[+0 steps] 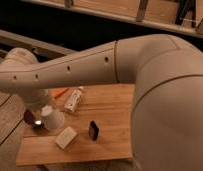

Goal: Place the ceramic cup over the eraser

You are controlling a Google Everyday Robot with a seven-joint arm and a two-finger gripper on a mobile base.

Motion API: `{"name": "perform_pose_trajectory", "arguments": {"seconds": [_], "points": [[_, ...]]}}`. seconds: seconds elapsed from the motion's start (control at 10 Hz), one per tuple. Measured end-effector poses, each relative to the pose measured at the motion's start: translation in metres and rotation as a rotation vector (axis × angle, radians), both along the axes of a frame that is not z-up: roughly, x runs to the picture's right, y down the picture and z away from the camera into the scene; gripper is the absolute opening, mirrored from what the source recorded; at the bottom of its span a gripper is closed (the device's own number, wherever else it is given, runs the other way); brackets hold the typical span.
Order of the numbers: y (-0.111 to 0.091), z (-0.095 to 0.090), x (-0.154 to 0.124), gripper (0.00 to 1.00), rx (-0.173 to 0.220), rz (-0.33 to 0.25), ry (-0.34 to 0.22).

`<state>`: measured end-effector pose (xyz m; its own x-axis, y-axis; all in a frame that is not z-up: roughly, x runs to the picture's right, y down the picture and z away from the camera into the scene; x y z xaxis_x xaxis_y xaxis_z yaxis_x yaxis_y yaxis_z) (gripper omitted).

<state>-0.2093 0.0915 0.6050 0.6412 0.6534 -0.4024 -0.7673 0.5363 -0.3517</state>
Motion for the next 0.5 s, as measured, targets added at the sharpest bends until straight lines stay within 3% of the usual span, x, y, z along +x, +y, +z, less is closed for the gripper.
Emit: {"name": "perform_pose_trajectory", "arguments": {"seconds": [0.3,0.5], "points": [[-0.005,0.001,0.039,0.09,0.008,0.094,0.061],[-0.009,-0.002,0.05,0.09,0.017,0.128,0.072]]}}
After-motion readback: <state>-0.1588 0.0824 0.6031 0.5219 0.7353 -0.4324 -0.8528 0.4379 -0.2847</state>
